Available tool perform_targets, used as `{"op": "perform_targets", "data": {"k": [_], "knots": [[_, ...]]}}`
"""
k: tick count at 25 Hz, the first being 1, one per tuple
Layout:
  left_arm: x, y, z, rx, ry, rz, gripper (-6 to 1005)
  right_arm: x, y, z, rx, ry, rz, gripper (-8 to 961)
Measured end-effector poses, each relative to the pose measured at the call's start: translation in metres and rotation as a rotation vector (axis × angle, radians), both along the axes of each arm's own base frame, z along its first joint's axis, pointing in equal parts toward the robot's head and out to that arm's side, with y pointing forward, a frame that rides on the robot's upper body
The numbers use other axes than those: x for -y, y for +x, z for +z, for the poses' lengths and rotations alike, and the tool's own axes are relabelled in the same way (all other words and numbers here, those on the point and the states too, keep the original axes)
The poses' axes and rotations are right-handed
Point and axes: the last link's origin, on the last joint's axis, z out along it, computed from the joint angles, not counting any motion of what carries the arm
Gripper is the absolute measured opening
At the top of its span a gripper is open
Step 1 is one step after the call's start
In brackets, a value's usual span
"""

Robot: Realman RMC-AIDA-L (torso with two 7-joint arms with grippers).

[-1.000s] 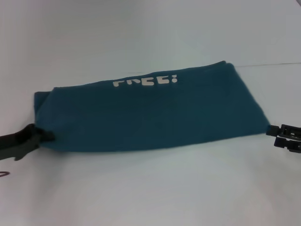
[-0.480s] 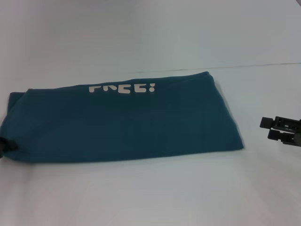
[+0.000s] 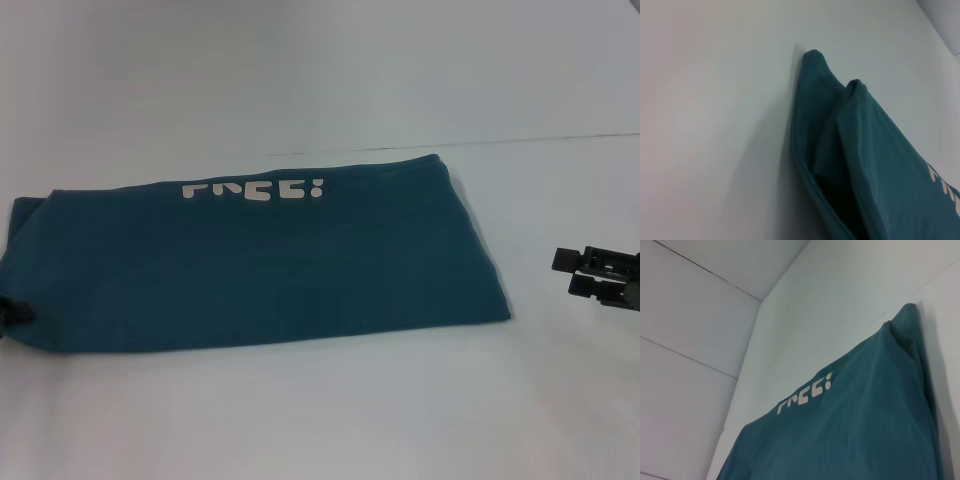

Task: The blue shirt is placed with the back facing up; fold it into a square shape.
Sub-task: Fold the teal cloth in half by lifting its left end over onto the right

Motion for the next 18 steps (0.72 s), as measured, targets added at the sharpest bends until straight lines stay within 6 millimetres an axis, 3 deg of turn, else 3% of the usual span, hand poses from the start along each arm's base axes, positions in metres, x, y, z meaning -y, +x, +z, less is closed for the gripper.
{"op": "perform_targets", "data": {"k": [6,16,17,18], "knots": [[-0.007,0.020,0.001,0.091,0.005,-0.067,10,0.000,-0.001,-0.002,-0.004,-0.003,0.002,772],[-0.049,0.096,0.007,0.218,-0.031,-0.286,10,0.001,-0.003,-0.004,-0.006,-0.014,0.014,769],[-0.049,0.096,0.007,0.218,-0.031,-0.286,11,0.001,-0.003,-0.004,-0.008,-0.016,0.017,768],[-0.061,0.118,0.004,0.224,-0.055,-0.334,11,0.001,-0.004,-0.005,-0.009,-0.017,0.019,768]]}}
